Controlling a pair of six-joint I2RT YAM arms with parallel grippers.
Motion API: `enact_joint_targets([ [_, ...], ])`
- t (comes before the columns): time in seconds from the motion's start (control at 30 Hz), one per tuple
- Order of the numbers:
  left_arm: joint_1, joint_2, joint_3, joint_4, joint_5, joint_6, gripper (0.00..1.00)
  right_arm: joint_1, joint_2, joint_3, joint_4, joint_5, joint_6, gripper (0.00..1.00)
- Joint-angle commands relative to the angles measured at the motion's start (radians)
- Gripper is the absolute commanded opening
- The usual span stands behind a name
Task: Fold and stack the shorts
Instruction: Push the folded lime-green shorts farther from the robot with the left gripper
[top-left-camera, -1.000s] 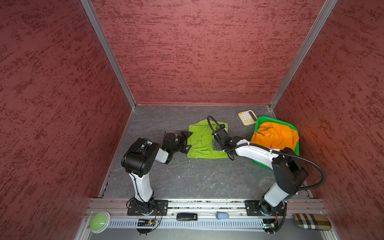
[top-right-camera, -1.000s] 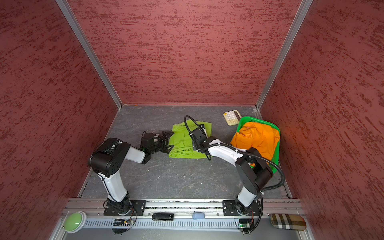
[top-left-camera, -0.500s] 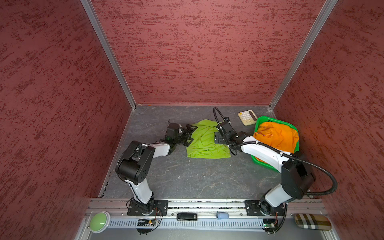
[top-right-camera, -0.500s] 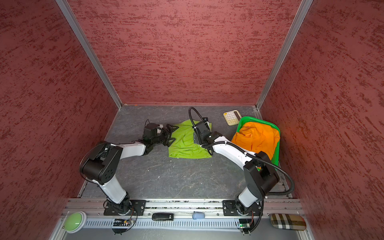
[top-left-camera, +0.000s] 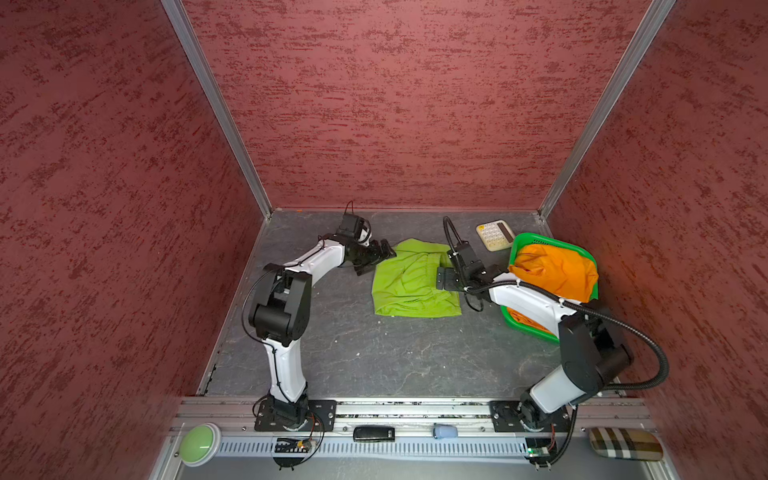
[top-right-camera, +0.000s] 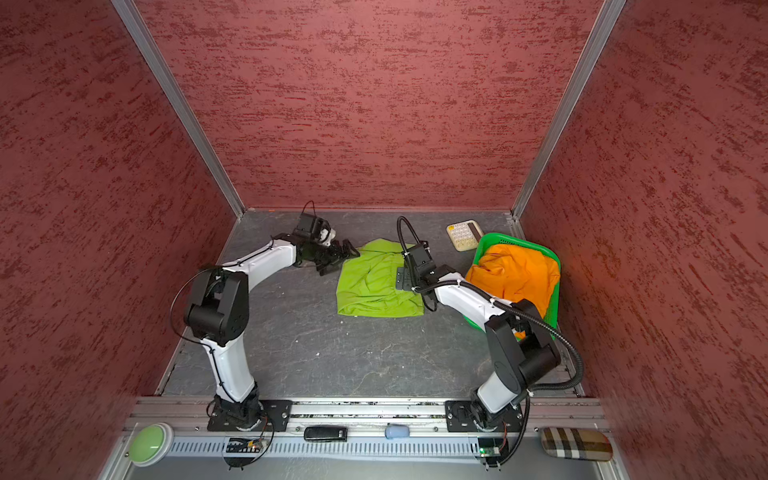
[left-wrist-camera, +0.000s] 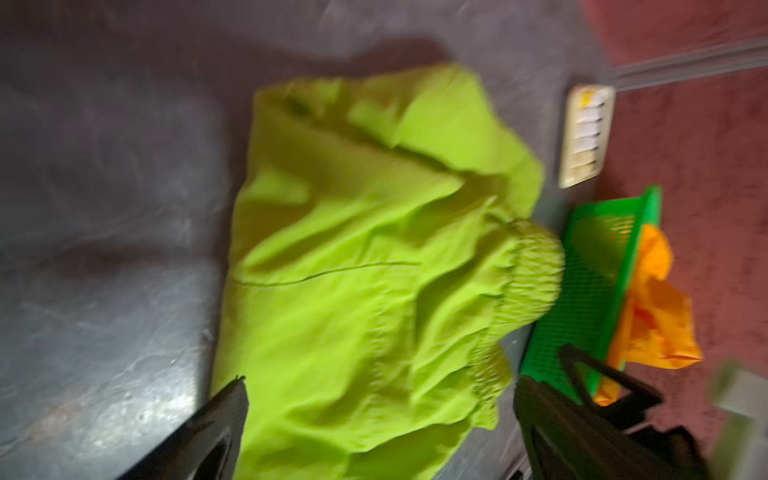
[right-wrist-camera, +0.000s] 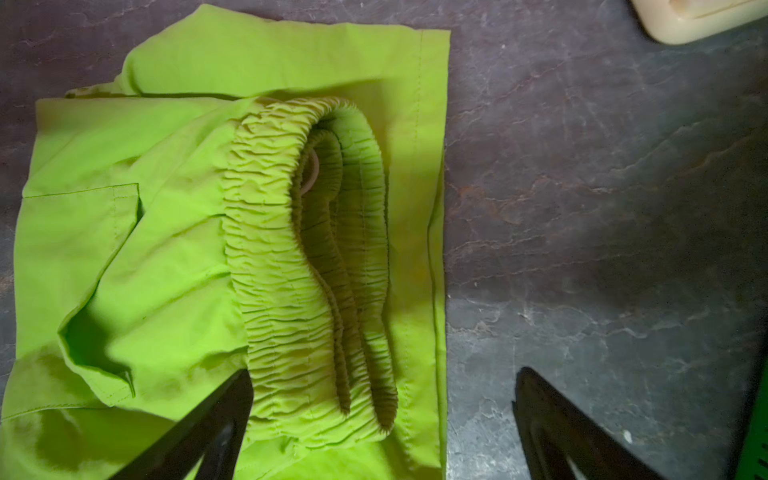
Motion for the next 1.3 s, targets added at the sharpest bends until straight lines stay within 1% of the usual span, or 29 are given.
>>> enact_joint_targets([
  [0.0,-0.005,0.028,0.036,-0.138,0.042,0.095,0.99,-0.016,-0.05,-0.022,0.031,-0.029,0.012,0.99],
  [0.27,-0.012,0.13,0.108,-0.237,-0.07,0.159,1.0,-0.04,-0.074,-0.061,0.067,-0.063,0.025,0.99],
  [0.4,-0.006,0.17,0.161,-0.253,-0.111,0.169,0.93,-0.04,-0.085,-0.061,0.077,-0.066,0.026,0.99],
  [0.5,-0.006,0.205,0.213,-0.272,-0.127,0.179,0.74,-0.04,-0.1,-0.066,0.083,-0.066,0.028,0.99],
  [0.57,-0.006,0.23,0.239,-0.275,-0.125,0.179,0.56,-0.041,-0.109,-0.071,0.086,-0.063,0.026,0.99],
  [0.67,-0.01,0.258,0.271,-0.28,-0.13,0.19,0.35,-0.041,-0.119,-0.078,0.091,-0.062,0.026,0.99],
  [0.73,-0.006,0.261,0.288,-0.291,-0.136,0.205,0.19,-0.043,-0.123,-0.083,0.096,-0.064,0.026,0.99],
  [0.8,0.008,0.245,0.301,-0.317,-0.165,0.228,0.0,-0.043,-0.122,-0.087,0.098,-0.065,0.026,0.99],
  [0.83,0.016,0.234,0.308,-0.334,-0.186,0.243,0.0,-0.043,-0.123,-0.09,0.099,-0.068,0.026,0.99],
  [0.87,0.03,0.222,0.32,-0.362,-0.218,0.262,0.0,-0.043,-0.123,-0.09,0.101,-0.07,0.026,0.99],
  [0.93,0.055,0.202,0.352,-0.427,-0.316,0.313,0.0,-0.043,-0.121,-0.091,0.109,-0.075,0.024,0.99],
  [1.07,0.109,0.164,0.385,-0.506,-0.645,0.422,0.0,-0.04,-0.09,-0.077,0.135,-0.111,0.02,0.99],
  [1.1,0.125,0.164,0.392,-0.514,-0.744,0.452,0.0,-0.037,-0.077,-0.069,0.142,-0.122,0.02,0.99],
  [1.17,0.158,0.175,0.409,-0.525,-0.906,0.505,0.0,-0.029,-0.052,-0.051,0.156,-0.145,0.02,0.99],
  [1.2,0.178,0.184,0.42,-0.521,-0.98,0.536,0.0,-0.023,-0.038,-0.039,0.161,-0.157,0.018,0.99],
  [1.27,0.22,0.201,0.428,-0.481,-1.082,0.604,0.0,-0.01,-0.011,-0.016,0.167,-0.18,0.019,0.99],
])
